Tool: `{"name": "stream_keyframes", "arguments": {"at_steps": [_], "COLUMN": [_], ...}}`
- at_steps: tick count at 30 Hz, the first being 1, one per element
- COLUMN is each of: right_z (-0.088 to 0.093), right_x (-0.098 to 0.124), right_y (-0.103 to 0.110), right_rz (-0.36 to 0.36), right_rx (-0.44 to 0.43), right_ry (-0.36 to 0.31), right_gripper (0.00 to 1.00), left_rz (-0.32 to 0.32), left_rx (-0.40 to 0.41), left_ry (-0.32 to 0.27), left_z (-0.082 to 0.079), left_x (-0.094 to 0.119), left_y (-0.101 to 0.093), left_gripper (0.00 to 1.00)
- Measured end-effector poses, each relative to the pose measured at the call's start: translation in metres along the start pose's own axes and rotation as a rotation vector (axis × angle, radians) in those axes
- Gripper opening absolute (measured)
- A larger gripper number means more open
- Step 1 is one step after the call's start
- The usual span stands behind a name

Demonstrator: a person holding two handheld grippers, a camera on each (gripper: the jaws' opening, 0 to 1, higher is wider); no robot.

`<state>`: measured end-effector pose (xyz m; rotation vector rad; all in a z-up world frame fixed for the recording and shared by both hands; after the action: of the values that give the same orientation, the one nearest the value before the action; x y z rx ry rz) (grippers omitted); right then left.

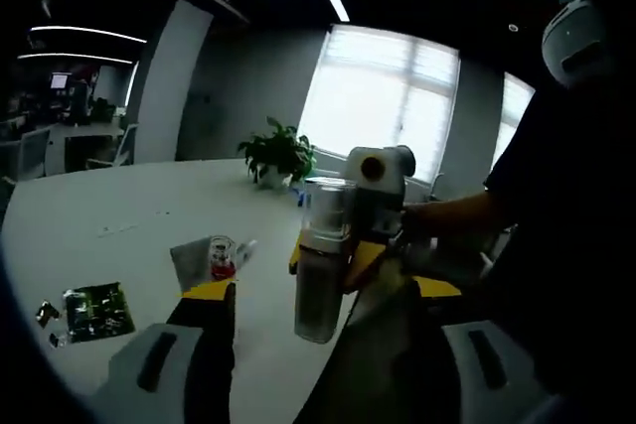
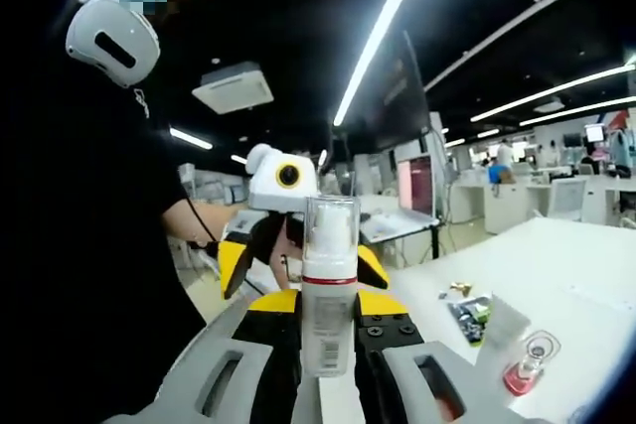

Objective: Arrange the skincare products in the storage area until every visible bottle or jar stands upright without overlapping.

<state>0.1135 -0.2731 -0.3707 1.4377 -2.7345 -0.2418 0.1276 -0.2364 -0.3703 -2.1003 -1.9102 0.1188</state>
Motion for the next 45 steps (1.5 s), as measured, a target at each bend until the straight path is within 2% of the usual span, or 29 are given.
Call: {"name": "stream_keyframes", "arguments": {"at_steps": [15, 20, 27, 31, 35, 38, 45], "right_z": [0.018, 0.028, 0.042, 0.049, 0.063, 0.075, 0.097], "right_x": [-0.001, -0.003, -0.004, -0.005, -0.007, -0.007, -0.005], "right_y": [-0.017, -0.022, -0.033, -0.038, -0.046, -0.058, -0.076], "right_rz": [0.026, 0.030, 0.053, 0.046, 0.038, 0.058, 0.096], "right_rx": [-0.006, -0.006, 0.007, 0.006, 0.022, 0.019, 0.036], "right_ry": [0.003, 0.009, 0.013, 0.022, 0.047, 0.045, 0.055], "right_gripper": [0.10, 0.10, 0.10, 0.11, 0.11, 0.11, 0.11], "left_rz": [-0.192, -0.222, -0.240, -0.264, -0.270, -0.267, -0.297], "left_rx": [0.010, 0.024, 0.036, 0.060, 0.072, 0.067, 0.084], "left_ry": [0.042, 0.027, 0.072, 0.065, 0.074, 0.104, 0.113], "left_z": [0.025, 0.027, 0.043, 0.045, 0.051, 0.057, 0.061], "left_x": [0.019, 0.027, 0.041, 0.047, 0.048, 0.049, 0.053], "left_y": [0.021, 0.025, 0.029, 0.035, 0.042, 0.046, 0.058], "left_gripper": [0.99, 0.99, 0.99, 0.99, 0.99, 0.99, 0.99]}}
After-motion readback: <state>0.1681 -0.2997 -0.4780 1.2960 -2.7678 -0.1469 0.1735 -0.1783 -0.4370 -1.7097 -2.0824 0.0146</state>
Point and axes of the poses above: the point that each gripper's makers call its tool centre point, and the gripper's own axes: x roughly backward along the fingers, y roughly to its left, z roughly out of its underside, the point moved 2 cm from there along x, roughly backward along the fingers, and after that the axes turned 5 degrees about -y, right-handed, at the moved point
